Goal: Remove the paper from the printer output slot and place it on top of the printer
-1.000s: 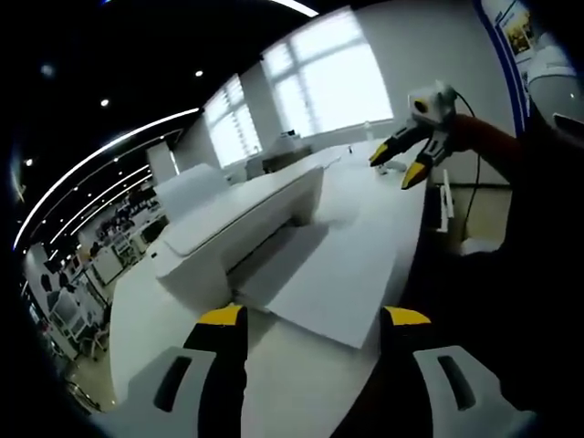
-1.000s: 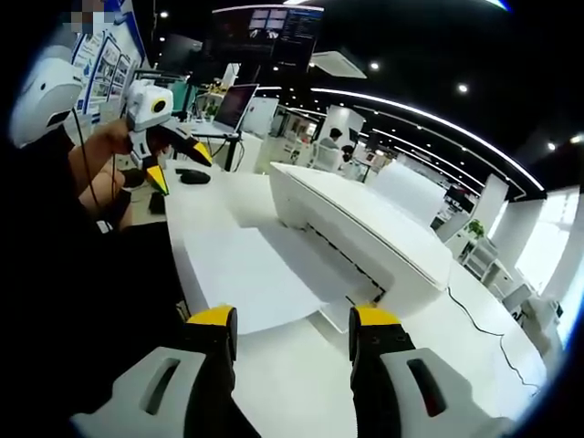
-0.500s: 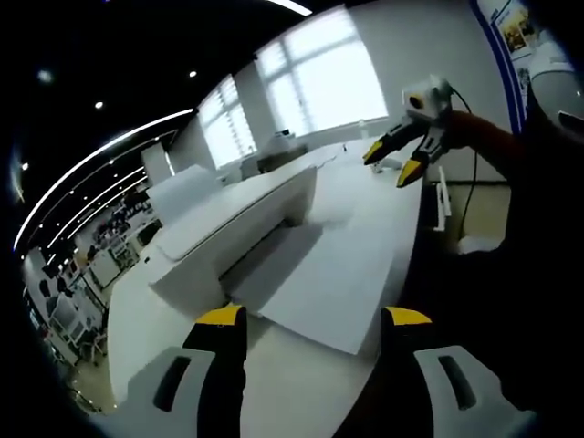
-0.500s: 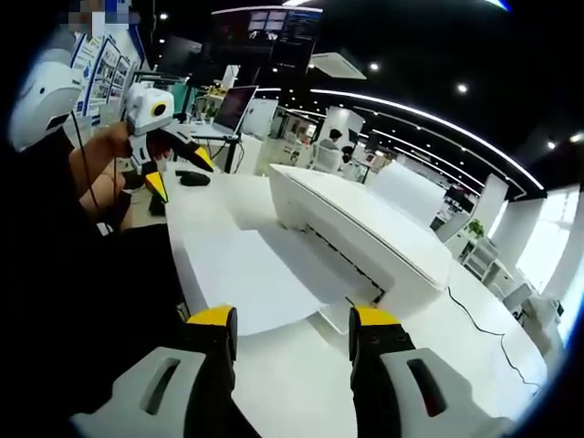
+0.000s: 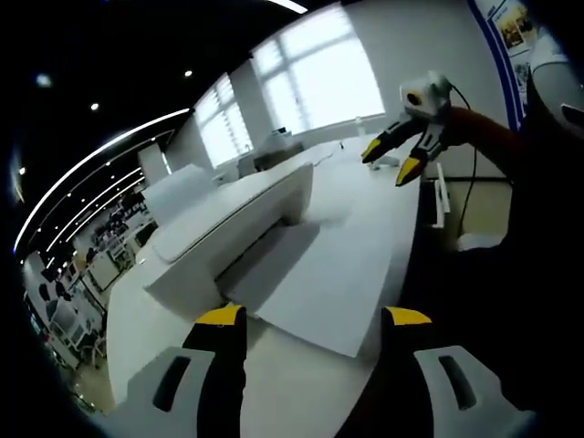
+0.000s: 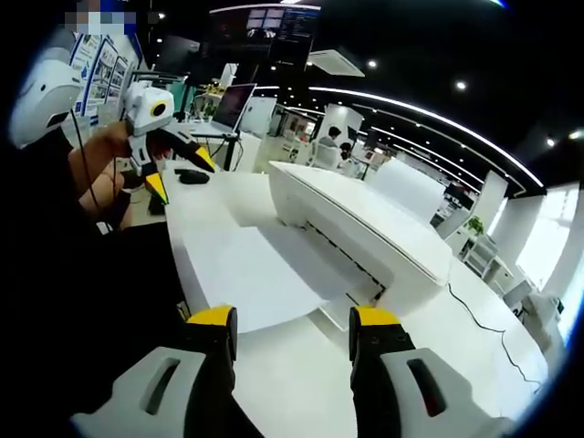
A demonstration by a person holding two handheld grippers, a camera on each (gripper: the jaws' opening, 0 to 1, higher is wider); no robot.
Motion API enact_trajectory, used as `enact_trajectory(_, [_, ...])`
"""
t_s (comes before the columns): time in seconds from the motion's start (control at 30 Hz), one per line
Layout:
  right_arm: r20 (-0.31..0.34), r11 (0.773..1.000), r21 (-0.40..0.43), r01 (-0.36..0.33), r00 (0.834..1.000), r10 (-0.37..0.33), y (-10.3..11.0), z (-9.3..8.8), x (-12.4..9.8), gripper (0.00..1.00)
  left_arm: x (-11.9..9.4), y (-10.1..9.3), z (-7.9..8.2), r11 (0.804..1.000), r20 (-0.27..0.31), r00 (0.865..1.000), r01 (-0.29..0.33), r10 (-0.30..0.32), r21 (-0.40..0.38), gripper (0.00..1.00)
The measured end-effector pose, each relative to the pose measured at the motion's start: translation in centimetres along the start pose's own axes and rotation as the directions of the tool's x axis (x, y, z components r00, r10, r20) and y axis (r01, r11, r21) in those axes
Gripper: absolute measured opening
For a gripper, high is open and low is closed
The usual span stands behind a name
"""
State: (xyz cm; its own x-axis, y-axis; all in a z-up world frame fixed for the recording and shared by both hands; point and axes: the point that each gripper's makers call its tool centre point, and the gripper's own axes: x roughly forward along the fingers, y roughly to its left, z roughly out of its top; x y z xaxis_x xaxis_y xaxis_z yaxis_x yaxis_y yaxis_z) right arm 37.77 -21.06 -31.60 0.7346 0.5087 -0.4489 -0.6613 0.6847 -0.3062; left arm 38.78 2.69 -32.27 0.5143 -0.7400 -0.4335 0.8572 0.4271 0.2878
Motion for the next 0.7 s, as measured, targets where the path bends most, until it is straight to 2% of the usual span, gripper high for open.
enact_trajectory(0.23, [-0.001, 1.000, 0.003, -0.014, 1.000, 0.014, 0.38, 0.05, 0.53, 0.45, 0.19, -0.30, -0.03, 1.000, -0.007, 1.000, 0.005, -0.005, -0.001, 0.63])
enact_trajectory(0.7, [0.016, 1.000, 0.005, -0.007, 1.000, 0.007, 0.38, 0.53, 0.22, 0.44, 0.81, -0.90, 0.22, 1.000, -0.016, 1.000, 0.012, -0.012, 0.022, 0.64])
